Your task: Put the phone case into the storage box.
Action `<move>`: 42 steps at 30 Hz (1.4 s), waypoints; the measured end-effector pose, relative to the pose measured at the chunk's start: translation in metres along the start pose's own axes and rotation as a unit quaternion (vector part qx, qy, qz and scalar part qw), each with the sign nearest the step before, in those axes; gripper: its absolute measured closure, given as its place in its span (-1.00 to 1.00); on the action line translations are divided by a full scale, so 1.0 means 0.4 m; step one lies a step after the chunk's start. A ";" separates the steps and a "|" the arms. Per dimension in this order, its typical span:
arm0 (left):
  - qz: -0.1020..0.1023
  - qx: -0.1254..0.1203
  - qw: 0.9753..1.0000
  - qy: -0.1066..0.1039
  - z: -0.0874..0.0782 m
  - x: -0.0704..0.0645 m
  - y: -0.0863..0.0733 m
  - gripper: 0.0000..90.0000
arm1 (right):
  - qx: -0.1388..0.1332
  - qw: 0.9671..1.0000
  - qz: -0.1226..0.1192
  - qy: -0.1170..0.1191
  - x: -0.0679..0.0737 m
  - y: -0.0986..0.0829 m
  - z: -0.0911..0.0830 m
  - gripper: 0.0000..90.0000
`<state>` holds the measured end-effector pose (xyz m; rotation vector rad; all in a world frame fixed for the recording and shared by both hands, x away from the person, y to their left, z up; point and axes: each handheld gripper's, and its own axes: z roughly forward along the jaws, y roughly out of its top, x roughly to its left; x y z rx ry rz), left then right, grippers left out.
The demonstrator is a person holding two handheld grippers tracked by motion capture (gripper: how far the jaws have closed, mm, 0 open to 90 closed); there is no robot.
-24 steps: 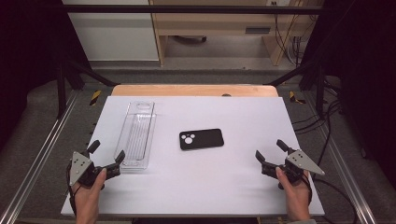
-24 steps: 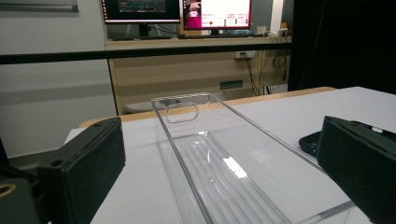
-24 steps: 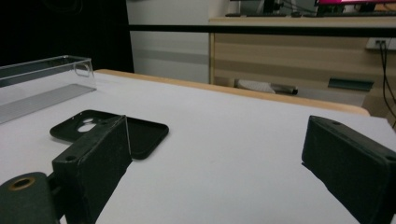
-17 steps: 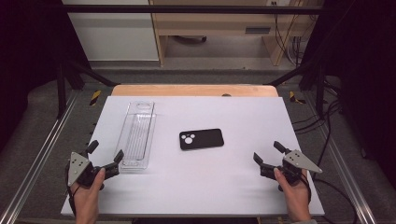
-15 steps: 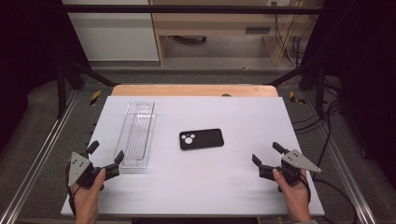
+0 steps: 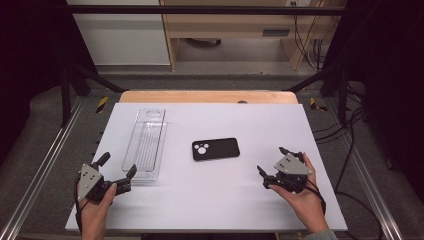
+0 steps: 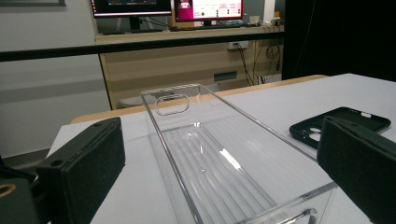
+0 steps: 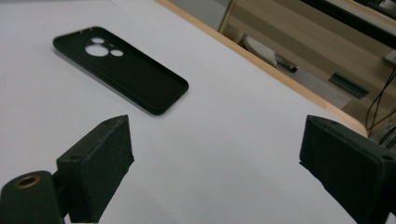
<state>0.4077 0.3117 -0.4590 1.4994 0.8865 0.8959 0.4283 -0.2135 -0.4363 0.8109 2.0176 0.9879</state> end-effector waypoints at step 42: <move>-0.037 -0.010 0.999 -0.014 0.003 0.011 -0.001 -0.98 | 0.157 0.968 -0.144 0.135 0.036 0.194 0.251 -0.69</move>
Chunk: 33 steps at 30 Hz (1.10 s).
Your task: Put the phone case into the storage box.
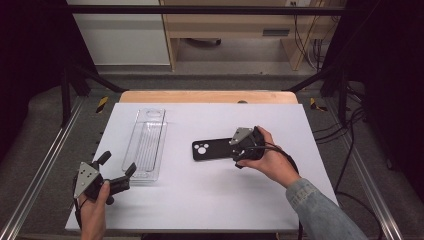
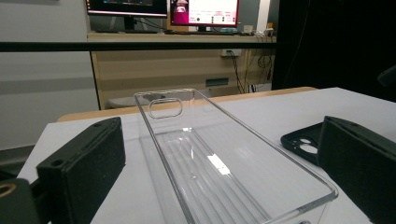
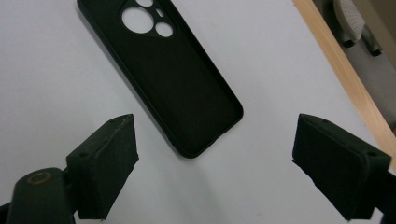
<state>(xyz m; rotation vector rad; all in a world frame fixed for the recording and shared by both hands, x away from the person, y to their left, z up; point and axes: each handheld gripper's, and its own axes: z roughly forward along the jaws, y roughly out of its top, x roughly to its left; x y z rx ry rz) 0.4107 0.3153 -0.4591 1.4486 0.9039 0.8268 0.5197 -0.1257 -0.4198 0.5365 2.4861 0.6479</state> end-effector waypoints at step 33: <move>0.017 0.015 1.000 -0.005 0.009 -0.006 -0.003 -0.98 | 0.034 0.994 -0.056 0.085 0.022 0.024 0.125 0.21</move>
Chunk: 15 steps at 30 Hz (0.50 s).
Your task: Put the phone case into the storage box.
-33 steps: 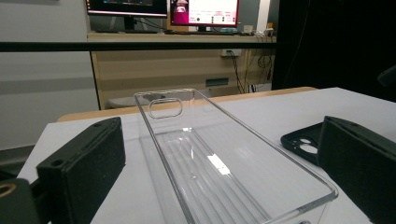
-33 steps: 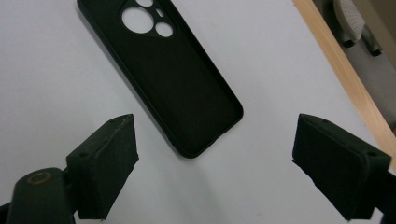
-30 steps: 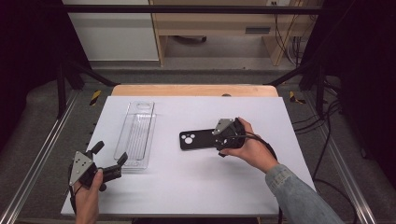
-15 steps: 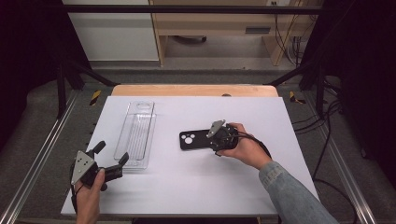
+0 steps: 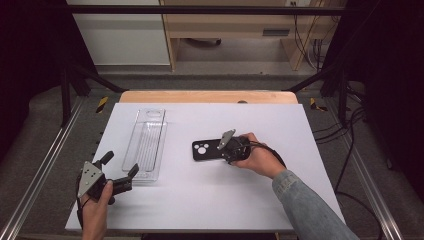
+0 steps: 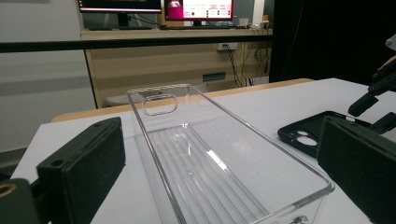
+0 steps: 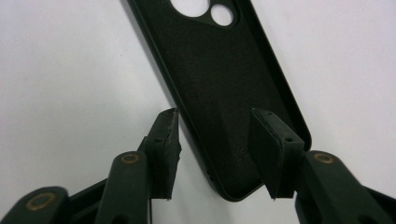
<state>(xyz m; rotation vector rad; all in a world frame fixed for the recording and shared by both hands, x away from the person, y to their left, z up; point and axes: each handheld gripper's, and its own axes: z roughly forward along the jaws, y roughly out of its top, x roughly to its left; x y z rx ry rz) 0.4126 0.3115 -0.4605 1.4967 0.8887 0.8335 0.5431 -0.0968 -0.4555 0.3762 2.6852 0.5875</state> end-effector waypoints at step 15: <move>0.003 0.007 1.000 -0.008 0.005 -0.005 -0.001 -0.99 | 0.003 1.000 -0.018 0.017 -0.004 -0.008 0.010 0.42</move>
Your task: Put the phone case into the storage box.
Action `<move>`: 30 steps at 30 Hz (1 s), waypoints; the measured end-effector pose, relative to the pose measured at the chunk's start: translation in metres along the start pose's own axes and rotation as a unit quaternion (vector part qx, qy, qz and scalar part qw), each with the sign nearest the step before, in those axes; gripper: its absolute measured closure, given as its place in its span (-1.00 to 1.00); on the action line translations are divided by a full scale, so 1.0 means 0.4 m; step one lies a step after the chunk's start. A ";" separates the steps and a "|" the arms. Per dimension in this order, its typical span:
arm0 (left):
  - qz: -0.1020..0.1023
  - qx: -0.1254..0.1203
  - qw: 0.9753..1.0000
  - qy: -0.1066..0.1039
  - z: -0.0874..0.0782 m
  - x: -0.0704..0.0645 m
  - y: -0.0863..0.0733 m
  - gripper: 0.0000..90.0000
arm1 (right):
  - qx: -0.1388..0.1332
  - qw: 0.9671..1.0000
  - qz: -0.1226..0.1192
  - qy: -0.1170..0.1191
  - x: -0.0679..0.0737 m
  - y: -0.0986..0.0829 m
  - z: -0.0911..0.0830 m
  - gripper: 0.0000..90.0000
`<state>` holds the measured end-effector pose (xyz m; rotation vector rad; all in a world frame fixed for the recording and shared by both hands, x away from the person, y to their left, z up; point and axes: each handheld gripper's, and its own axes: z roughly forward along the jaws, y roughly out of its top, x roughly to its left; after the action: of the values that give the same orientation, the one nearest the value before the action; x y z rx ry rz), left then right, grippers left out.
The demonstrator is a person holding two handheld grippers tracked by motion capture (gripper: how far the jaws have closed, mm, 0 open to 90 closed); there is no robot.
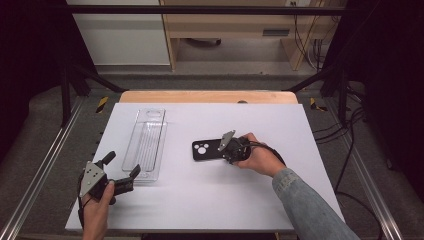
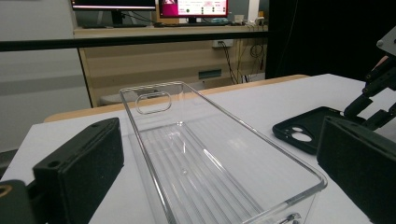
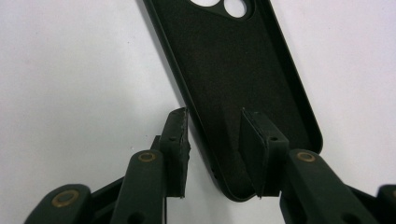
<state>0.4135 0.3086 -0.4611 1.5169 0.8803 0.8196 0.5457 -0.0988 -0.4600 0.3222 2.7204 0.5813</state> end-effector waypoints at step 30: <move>-0.001 0.003 1.000 0.000 -0.002 0.001 -0.001 -0.99 | 0.025 0.998 -0.044 0.028 -0.006 0.007 0.016 0.68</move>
<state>0.4133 0.3095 -0.4613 1.5208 0.8849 0.8177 0.5509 -0.0947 -0.4636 0.1997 2.7902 0.5067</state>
